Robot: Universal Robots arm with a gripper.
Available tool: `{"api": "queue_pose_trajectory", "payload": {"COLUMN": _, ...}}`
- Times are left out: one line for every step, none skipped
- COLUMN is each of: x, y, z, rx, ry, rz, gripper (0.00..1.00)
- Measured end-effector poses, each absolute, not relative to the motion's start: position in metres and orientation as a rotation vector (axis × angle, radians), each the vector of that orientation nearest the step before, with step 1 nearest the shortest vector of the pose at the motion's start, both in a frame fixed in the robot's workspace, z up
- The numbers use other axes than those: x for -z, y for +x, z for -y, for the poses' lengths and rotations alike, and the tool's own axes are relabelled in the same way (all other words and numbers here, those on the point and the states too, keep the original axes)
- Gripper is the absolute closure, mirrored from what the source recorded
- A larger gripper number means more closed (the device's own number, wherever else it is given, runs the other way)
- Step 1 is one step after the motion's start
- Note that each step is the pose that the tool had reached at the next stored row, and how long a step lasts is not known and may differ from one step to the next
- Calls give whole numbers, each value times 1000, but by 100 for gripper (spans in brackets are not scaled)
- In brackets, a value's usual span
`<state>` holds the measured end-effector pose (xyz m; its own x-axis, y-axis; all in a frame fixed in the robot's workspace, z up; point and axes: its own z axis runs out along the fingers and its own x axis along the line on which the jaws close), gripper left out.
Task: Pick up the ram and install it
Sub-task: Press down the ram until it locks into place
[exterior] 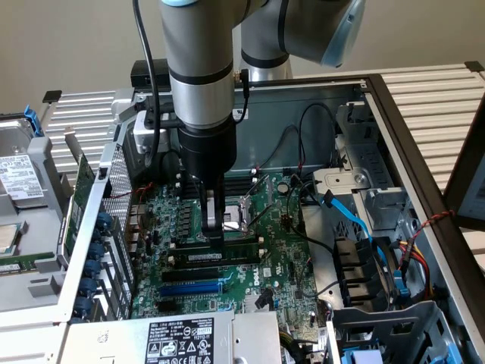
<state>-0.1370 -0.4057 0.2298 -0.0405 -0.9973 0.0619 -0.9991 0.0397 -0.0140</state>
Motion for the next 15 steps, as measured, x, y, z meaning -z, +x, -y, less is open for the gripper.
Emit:
{"api": "queue_pose_trajectory", "payload": {"x": -230, "y": -137, "z": 406, "rx": -82, "ry": 2151, "rz": 2240, "gripper": 90}}
{"api": "queue_pose_trajectory", "payload": {"x": -230, "y": -137, "z": 406, "rx": -82, "ry": 2151, "rz": 2240, "gripper": 90}}
{"api": "queue_pose_trajectory", "payload": {"x": -230, "y": -137, "z": 406, "rx": -82, "ry": 2151, "rz": 2240, "gripper": 90}}
{"api": "queue_pose_trajectory", "payload": {"x": -230, "y": -137, "z": 406, "rx": -82, "ry": 2151, "rz": 2240, "gripper": 90}}
{"api": "queue_pose_trajectory", "payload": {"x": -230, "y": -137, "z": 406, "rx": -82, "ry": 2151, "rz": 2240, "gripper": 90}}
{"api": "queue_pose_trajectory", "payload": {"x": -230, "y": -137, "z": 406, "rx": -82, "ry": 2151, "rz": 2240, "gripper": 90}}
{"api": "queue_pose_trajectory", "payload": {"x": -230, "y": -137, "z": 406, "rx": -82, "ry": 2151, "rz": 2240, "gripper": 90}}
{"api": "queue_pose_trajectory", "payload": {"x": -230, "y": -137, "z": 407, "rx": -82, "ry": 2151, "rz": 2240, "gripper": 90}}
{"api": "queue_pose_trajectory", "payload": {"x": -230, "y": -137, "z": 407, "rx": -82, "ry": 2151, "rz": 2239, "gripper": 90}}
{"api": "queue_pose_trajectory", "payload": {"x": -230, "y": -137, "z": 407, "rx": -82, "ry": 2151, "rz": 2240, "gripper": 90}}
{"api": "queue_pose_trajectory", "payload": {"x": -230, "y": -137, "z": 407, "rx": -82, "ry": 2151, "rz": 2240, "gripper": 90}}
{"api": "queue_pose_trajectory", "payload": {"x": -230, "y": -137, "z": 407, "rx": -82, "ry": 2151, "rz": 2240, "gripper": 90}}
{"api": "queue_pose_trajectory", "payload": {"x": -230, "y": -137, "z": 407, "rx": -82, "ry": 2151, "rz": 2240, "gripper": 90}}
{"api": "queue_pose_trajectory", "payload": {"x": -230, "y": -137, "z": 407, "rx": -82, "ry": 2151, "rz": 2240, "gripper": 90}}
{"api": "queue_pose_trajectory", "payload": {"x": -230, "y": -137, "z": 407, "rx": -82, "ry": 2151, "rz": 2239, "gripper": 90}}
